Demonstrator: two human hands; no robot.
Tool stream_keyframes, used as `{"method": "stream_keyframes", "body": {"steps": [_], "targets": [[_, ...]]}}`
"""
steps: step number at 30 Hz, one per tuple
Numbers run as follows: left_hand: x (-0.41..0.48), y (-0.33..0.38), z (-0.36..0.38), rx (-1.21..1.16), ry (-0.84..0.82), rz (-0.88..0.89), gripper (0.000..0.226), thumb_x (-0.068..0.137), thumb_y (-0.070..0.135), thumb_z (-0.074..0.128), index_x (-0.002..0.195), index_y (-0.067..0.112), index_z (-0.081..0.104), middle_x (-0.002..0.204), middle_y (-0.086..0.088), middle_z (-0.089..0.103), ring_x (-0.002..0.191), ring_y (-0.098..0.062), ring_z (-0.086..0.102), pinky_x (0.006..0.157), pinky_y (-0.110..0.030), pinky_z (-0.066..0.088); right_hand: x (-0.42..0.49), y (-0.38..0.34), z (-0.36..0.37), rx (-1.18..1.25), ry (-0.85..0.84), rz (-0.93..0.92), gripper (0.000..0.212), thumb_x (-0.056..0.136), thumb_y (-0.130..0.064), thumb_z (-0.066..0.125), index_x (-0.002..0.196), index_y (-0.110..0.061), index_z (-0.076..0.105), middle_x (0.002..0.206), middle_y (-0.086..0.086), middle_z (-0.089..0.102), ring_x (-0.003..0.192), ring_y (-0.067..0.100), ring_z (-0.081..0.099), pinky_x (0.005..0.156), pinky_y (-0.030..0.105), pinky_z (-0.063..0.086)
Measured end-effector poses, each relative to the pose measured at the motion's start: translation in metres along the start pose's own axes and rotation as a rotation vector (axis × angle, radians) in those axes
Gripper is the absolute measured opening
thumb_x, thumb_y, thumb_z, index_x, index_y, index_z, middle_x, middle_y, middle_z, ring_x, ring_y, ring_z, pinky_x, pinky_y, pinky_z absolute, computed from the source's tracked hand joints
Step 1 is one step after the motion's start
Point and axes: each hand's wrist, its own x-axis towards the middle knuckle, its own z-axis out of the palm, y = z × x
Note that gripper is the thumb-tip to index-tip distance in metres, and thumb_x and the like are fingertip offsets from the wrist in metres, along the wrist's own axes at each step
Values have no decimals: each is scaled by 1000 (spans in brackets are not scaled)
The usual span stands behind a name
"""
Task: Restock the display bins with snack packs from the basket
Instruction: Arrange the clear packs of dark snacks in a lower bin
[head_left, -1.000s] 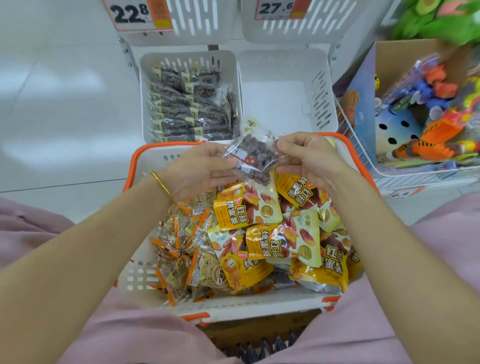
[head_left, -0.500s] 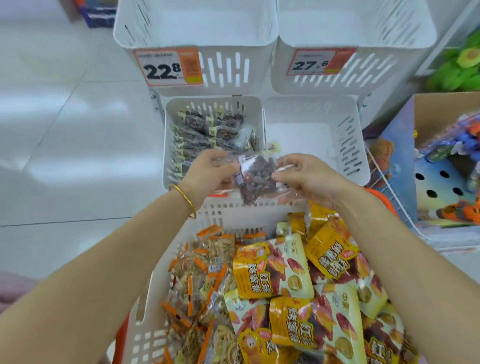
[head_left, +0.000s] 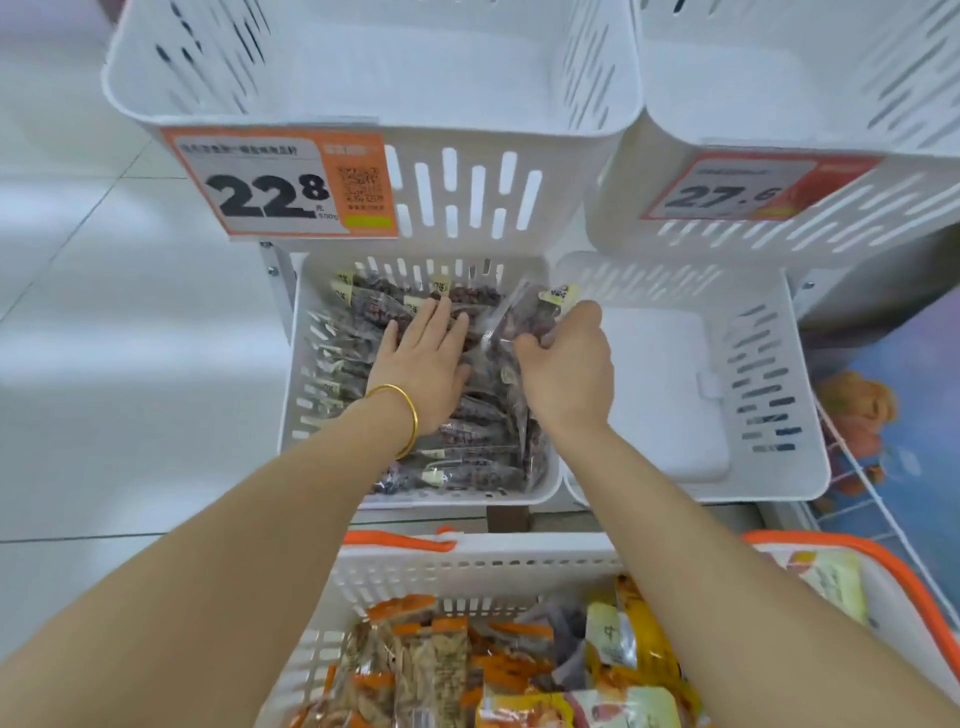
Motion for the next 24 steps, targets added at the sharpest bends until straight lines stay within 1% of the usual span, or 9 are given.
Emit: {"method": "stream_keyframes", "body": {"steps": [3, 7, 9, 13, 15, 17, 19, 22, 24], "targets": [[-3, -6, 5, 57, 9, 11, 58, 102, 37, 19, 150, 19, -9, 157, 0, -20, 144, -18, -18, 118, -46, -1, 6, -5, 3, -148, -14, 4, 26, 89, -23, 55, 93, -13, 31, 84, 3, 49, 70, 27, 48, 51, 32, 27], [-2, -10, 3, 140, 26, 14, 57, 102, 36, 16, 150, 20, -11, 156, 0, -22, 144, -18, -18, 118, -47, -1, 11, -13, -3, -205, 9, 5, 26, 88, -23, 56, 92, -13, 32, 69, -3, 42, 68, 27, 46, 50, 31, 27], [-1, -11, 1, 183, 19, 11, 57, 102, 36, 15, 150, 19, -12, 156, 0, -23, 144, -19, -18, 118, -48, -1, 8, -13, -3, -243, -13, 12, 27, 89, -23, 56, 92, -13, 32, 69, -3, 41, 68, 27, 46, 51, 31, 28], [1, -10, 0, 213, 3, -3, 57, 102, 36, 15, 149, 18, -13, 155, -1, -24, 144, -20, -19, 117, -49, 0, 15, -14, 8, -252, -68, 62, 26, 90, -24, 57, 98, -12, 35, 88, 5, 55, 75, 29, 54, 54, 31, 31], [1, -10, 0, 217, 4, -3, 57, 102, 36, 15, 149, 18, -13, 155, 0, -24, 144, -19, -19, 117, -50, 0, 24, -18, 17, -247, -56, 77, 27, 90, -24, 57, 107, -10, 40, 97, 7, 61, 84, 30, 59, 57, 31, 32], [1, -10, -1, 221, 11, -4, 58, 102, 36, 16, 149, 18, -13, 155, 0, -24, 144, -19, -19, 117, -50, 0, 32, -20, 27, -270, -35, 62, 35, 90, -22, 55, 120, -10, 41, 103, 5, 63, 82, 27, 59, 54, 29, 30], [1, -10, 0, 225, 20, -7, 58, 102, 37, 16, 149, 18, -13, 156, 0, -24, 144, -19, -19, 117, -51, 0, 39, -22, 35, -283, -30, 52, 42, 91, -20, 53, 129, -11, 37, 106, 2, 63, 81, 24, 58, 53, 27, 29], [1, -11, 2, 232, 31, -7, 58, 102, 37, 15, 149, 18, -13, 156, 0, -23, 144, -19, -18, 117, -52, 1, 44, -25, 41, -328, -38, 27, 33, 92, -19, 51, 120, -8, 38, 111, 6, 61, 93, 30, 63, 62, 31, 35], [2, -12, 2, 223, 43, -9, 59, 102, 37, 17, 149, 18, -13, 156, 1, -23, 144, -19, -18, 117, -52, 1, 38, -23, 45, -405, -53, -7, 25, 94, -19, 48, 115, -8, 39, 109, 9, 62, 94, 31, 63, 63, 32, 36]]}}
